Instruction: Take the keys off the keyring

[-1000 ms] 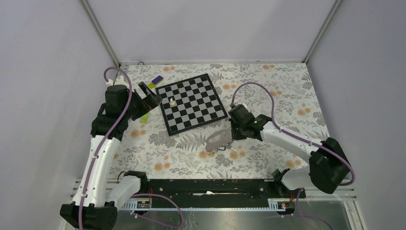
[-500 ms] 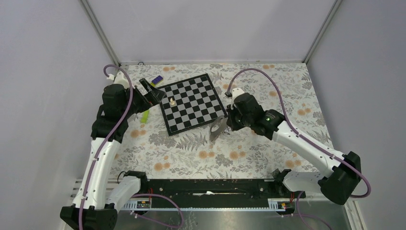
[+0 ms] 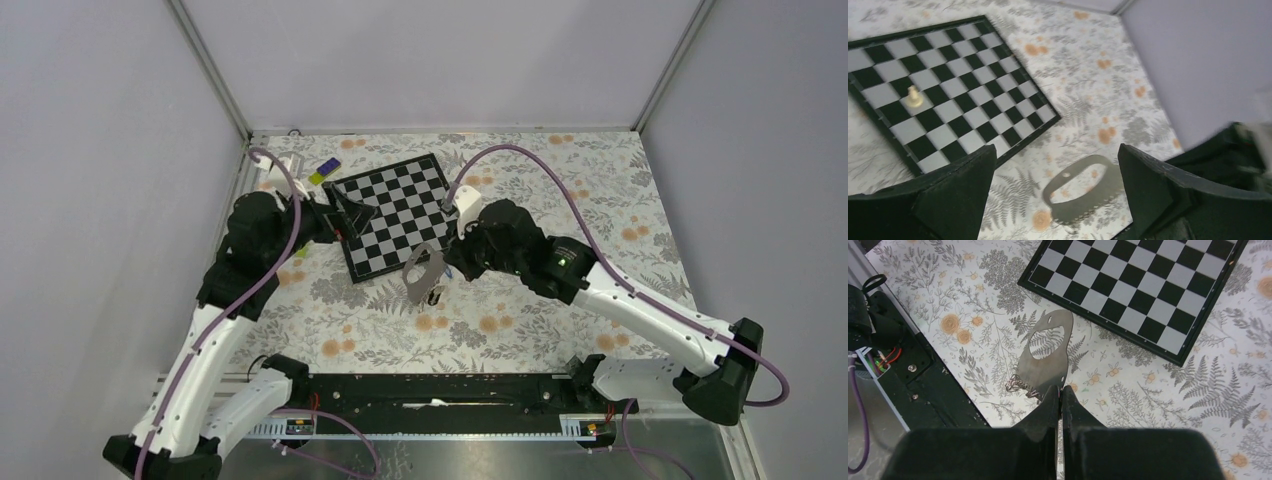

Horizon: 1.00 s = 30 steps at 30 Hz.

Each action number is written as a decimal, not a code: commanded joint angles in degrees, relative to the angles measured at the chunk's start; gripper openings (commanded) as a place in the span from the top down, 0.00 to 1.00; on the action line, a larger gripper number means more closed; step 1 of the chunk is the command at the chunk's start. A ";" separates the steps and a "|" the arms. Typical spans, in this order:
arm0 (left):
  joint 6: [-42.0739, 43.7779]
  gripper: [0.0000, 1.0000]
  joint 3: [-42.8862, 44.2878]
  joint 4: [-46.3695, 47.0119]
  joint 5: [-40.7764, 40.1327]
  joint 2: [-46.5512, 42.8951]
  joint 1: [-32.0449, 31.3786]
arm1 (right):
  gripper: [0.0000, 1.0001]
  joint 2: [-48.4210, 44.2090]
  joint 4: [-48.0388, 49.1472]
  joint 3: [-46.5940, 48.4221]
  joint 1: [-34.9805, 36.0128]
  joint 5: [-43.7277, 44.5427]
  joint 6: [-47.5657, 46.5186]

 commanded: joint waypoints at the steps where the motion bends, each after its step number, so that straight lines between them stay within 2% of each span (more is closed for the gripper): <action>1: 2.90 0.01 1.73 -6.62 -10.81 3.52 -0.06 | 1.00 -2.61 3.85 2.62 0.13 2.36 -4.33; 6: 4.26 0.01 0.98 -9.94 -22.22 1.48 -0.07 | 1.00 -3.58 2.56 3.19 0.14 5.72 -4.55; 9: 5.44 0.01 2.34 -13.06 -25.84 1.92 -0.07 | 1.00 -4.20 1.71 3.21 0.14 6.30 -6.17; 11: 6.84 0.01 2.73 -13.39 -25.37 1.69 -0.07 | 1.00 -4.75 1.21 3.11 0.18 6.44 -6.54; 14: 10.43 0.01 2.89 -11.44 -17.51 0.73 -0.05 | 1.00 -5.47 0.80 3.23 0.10 5.41 -6.79; 17: 10.75 0.01 4.60 -10.60 -13.74 0.00 -0.07 | 1.00 -5.34 -1.10 4.66 0.14 4.75 -7.10; 23: 10.72 0.01 9.05 -11.27 -13.63 -1.42 -0.07 | 1.00 -5.30 -2.96 6.27 0.14 5.10 -7.80; 27: 8.64 0.01 8.04 -10.19 -15.36 -4.09 -0.07 | 1.00 -6.09 -3.32 6.83 0.12 4.42 -7.73; 30: 8.54 0.01 6.60 -8.47 -13.65 -5.88 -0.07 | 1.00 -7.18 -3.63 6.80 0.15 4.25 -7.79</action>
